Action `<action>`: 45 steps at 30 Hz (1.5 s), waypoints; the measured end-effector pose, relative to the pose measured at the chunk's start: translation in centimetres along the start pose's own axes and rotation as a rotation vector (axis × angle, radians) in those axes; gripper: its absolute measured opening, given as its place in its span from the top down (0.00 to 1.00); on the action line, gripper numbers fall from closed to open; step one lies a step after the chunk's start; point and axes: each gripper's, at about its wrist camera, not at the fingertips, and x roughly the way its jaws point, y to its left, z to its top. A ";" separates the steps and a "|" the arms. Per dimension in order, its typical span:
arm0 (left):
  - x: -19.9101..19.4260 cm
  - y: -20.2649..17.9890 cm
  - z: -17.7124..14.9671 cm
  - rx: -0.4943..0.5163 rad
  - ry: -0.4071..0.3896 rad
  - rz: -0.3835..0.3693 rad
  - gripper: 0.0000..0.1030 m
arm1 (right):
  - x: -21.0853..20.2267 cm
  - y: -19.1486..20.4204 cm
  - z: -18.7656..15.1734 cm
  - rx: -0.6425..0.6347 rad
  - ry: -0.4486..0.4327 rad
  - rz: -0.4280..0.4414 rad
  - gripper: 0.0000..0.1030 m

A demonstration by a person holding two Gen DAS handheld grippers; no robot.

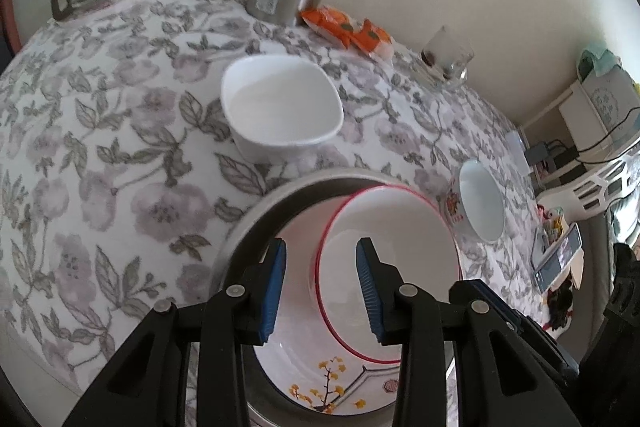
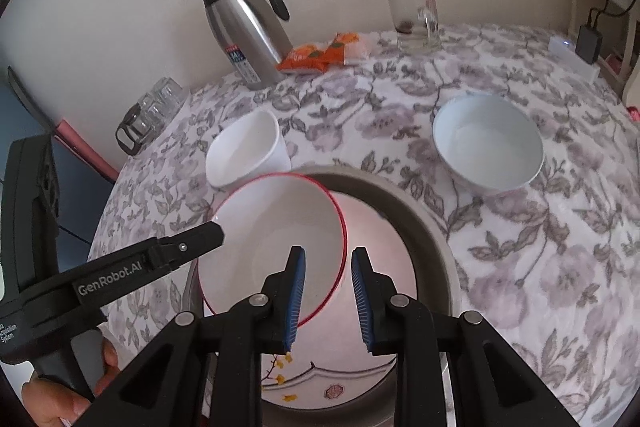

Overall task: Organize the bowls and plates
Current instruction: 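Lower the red-rimmed bowl onto the white plate and open both tools, then move both tools to the rim of the white square bowl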

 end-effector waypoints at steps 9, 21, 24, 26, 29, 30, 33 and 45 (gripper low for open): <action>-2.4 0.3 0.7 -0.012 -0.123 0.055 0.47 | -1.6 -0.4 0.7 0.020 -0.096 -0.049 0.33; -2.2 1.8 0.8 -0.078 -0.139 0.174 0.31 | -1.3 -1.0 0.8 0.013 -0.124 -0.108 0.00; -2.1 2.1 0.8 -0.090 -0.156 0.207 0.11 | -1.5 -1.0 0.8 0.011 -0.139 -0.111 0.00; -2.4 2.2 0.8 -0.087 -0.191 0.251 0.07 | -1.6 -1.0 0.8 0.007 -0.150 -0.115 0.00; -2.6 2.6 0.8 -0.089 -0.210 0.302 0.07 | -1.8 -0.8 0.8 -0.010 -0.175 -0.134 0.00; -2.6 2.9 0.9 -0.098 -0.212 0.299 0.07 | -1.8 -0.7 0.8 -0.014 -0.183 -0.137 0.00; -2.6 3.3 1.0 -0.111 -0.218 0.291 0.07 | -2.1 -0.6 0.8 -0.018 -0.210 -0.132 0.00; -2.7 3.5 1.4 -0.089 -0.264 0.333 0.07 | -2.0 0.0 0.6 -0.046 -0.249 -0.123 0.00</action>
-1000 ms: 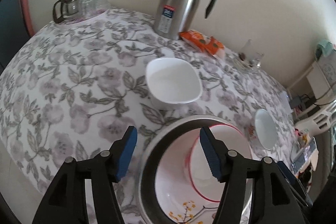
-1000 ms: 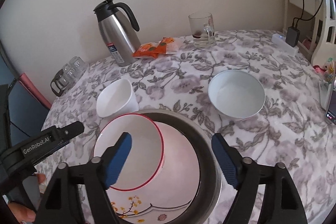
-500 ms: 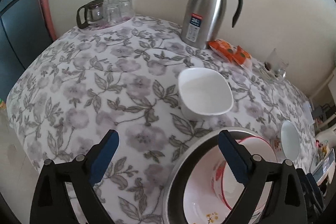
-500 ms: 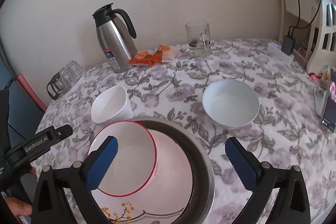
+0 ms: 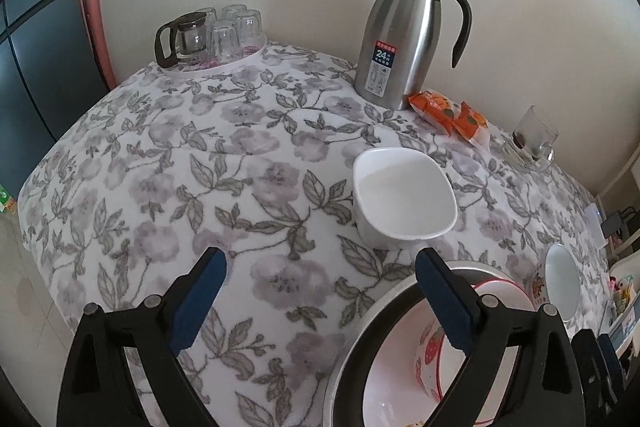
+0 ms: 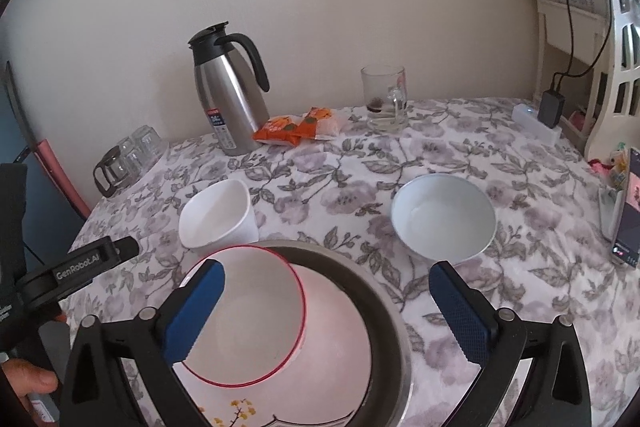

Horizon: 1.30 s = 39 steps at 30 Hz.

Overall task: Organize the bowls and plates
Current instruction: 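Move both tools to the rim of the white square bowl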

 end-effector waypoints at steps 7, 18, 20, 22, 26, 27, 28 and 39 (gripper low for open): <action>0.6 0.8 0.6 -0.035 0.010 -0.015 0.07 | 0.0 0.4 0.1 -0.009 0.010 0.007 0.00; 0.5 1.1 2.0 -0.057 -0.017 -0.076 0.07 | -0.3 0.9 1.4 0.005 0.005 0.018 0.00; 0.6 1.1 2.4 -0.056 -0.027 -0.073 0.07 | -0.4 1.1 1.9 0.011 0.000 0.025 0.00; 0.8 1.3 2.7 -0.062 -0.029 -0.073 0.07 | -0.4 1.5 2.4 0.013 0.000 0.030 0.00; 1.7 1.7 3.2 -0.078 -0.019 -0.056 0.07 | -0.4 2.1 3.8 0.022 -0.014 0.049 0.00; 1.9 1.8 3.4 -0.086 -0.016 -0.048 0.07 | -0.3 2.2 4.1 0.023 -0.013 0.054 0.00; 2.2 2.0 3.5 -0.097 -0.011 -0.041 0.07 | -0.2 2.4 4.5 0.023 -0.010 0.058 0.00; 4.9 2.6 4.9 -0.160 0.058 0.015 0.07 | 1.6 2.5 6.6 0.076 0.019 0.085 0.00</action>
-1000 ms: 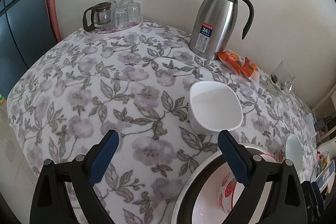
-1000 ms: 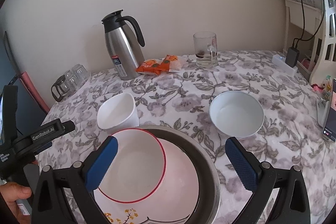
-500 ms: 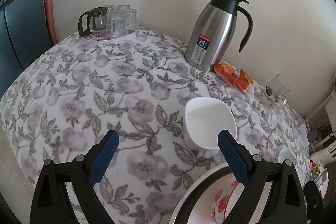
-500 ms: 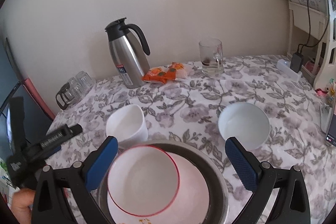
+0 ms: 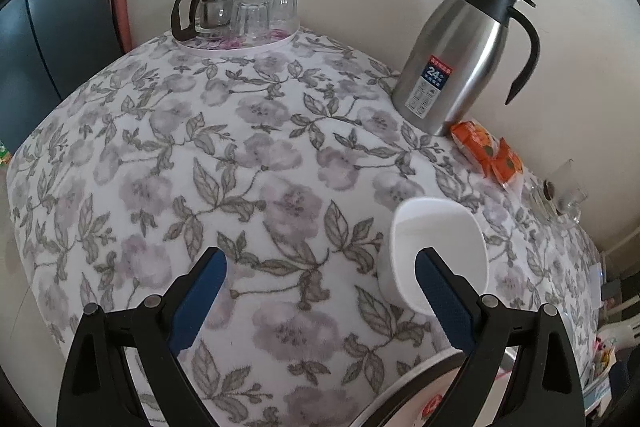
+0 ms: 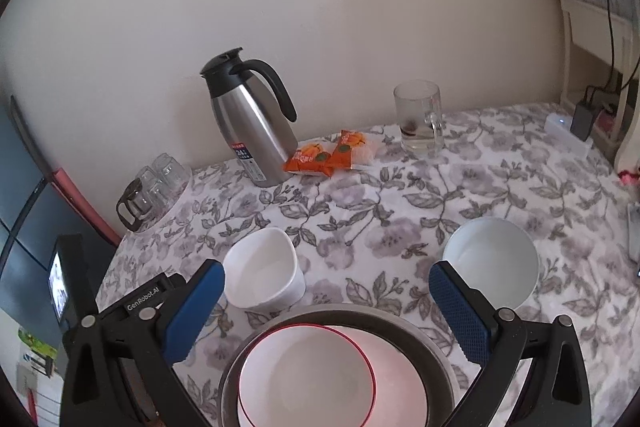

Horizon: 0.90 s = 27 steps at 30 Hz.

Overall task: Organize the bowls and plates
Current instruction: 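Move both tools to the rim of the white square bowl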

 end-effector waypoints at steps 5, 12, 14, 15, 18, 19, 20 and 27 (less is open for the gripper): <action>0.7 -0.5 0.7 -0.008 0.024 0.015 0.07 | 1.3 -0.5 0.4 0.026 0.061 0.022 0.00; 1.9 -1.0 1.1 -0.027 0.081 -0.015 0.07 | 3.1 -0.8 0.7 0.041 0.140 0.023 0.00; 2.2 -0.8 1.3 -0.039 0.094 -0.028 0.07 | 3.7 -0.8 0.8 0.041 0.173 0.012 0.00; 2.3 -0.7 1.4 -0.045 0.102 -0.039 0.07 | 3.9 -0.7 0.9 0.038 0.181 0.009 0.00; 2.5 -0.6 1.7 -0.051 0.115 -0.065 0.07 | 4.1 0.0 1.2 0.011 0.190 -0.004 0.00; 2.6 -0.5 1.8 -0.050 0.120 -0.073 0.07 | 4.1 0.3 1.4 0.002 0.193 -0.003 0.00; 2.7 -0.4 1.9 -0.050 0.125 -0.079 0.07 | 4.2 0.6 1.5 -0.004 0.201 0.000 0.00; 2.8 0.3 2.3 -0.064 0.149 -0.129 0.07 | 5.2 2.0 2.3 -0.039 0.248 -0.025 0.00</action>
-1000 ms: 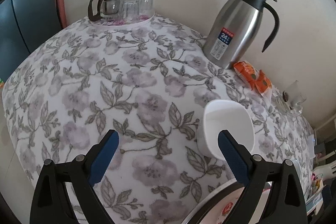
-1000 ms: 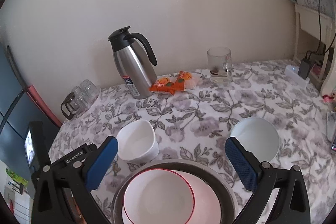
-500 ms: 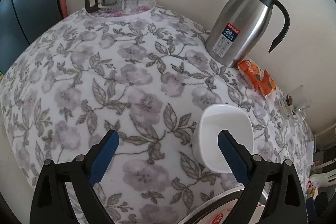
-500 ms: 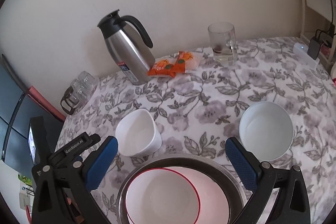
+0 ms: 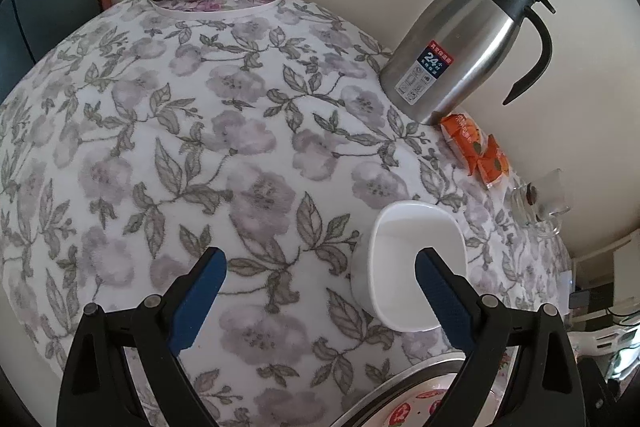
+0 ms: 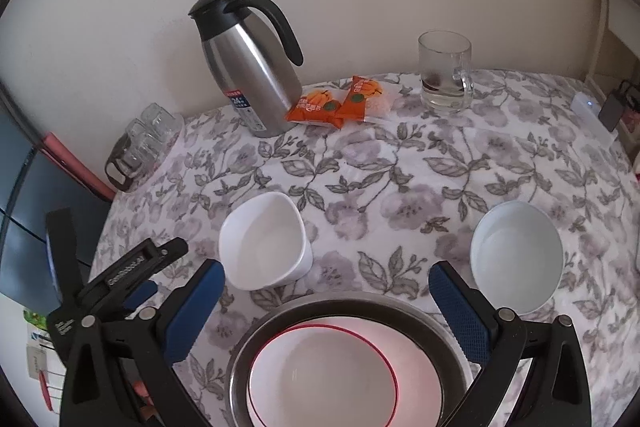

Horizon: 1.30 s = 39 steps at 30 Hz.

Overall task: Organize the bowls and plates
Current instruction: 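Move both tools to the rim of the white square bowl, then close both tools on the white square bowl rim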

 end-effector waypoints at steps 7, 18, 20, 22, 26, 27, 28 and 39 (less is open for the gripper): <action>0.2 0.3 0.3 0.011 0.024 -0.055 0.07 | 0.8 1.3 0.1 -0.024 0.058 -0.023 0.00; 1.8 1.7 0.4 -0.014 0.071 -0.092 0.07 | 3.7 4.1 0.6 -0.101 0.104 -0.105 0.00; 2.2 1.9 0.5 -0.014 0.080 -0.093 0.07 | 4.3 4.0 0.8 -0.093 0.110 -0.115 0.00; 2.6 2.1 0.4 -0.018 0.087 -0.091 0.07 | 5.0 4.1 0.9 -0.091 0.118 -0.123 0.00; 3.3 2.0 0.2 -0.019 0.102 -0.105 0.07 | 6.3 4.2 1.0 -0.093 0.132 -0.131 0.00; 3.4 1.9 0.2 -0.018 0.106 -0.108 0.07 | 6.6 4.2 1.0 -0.093 0.135 -0.131 0.00; 3.6 1.9 0.2 -0.018 0.110 -0.112 0.07 | 6.9 4.3 1.1 -0.094 0.138 -0.131 0.00; 4.4 1.3 0.8 -0.011 0.109 -0.145 0.07 | 9.6 4.6 1.2 -0.111 0.182 -0.126 0.16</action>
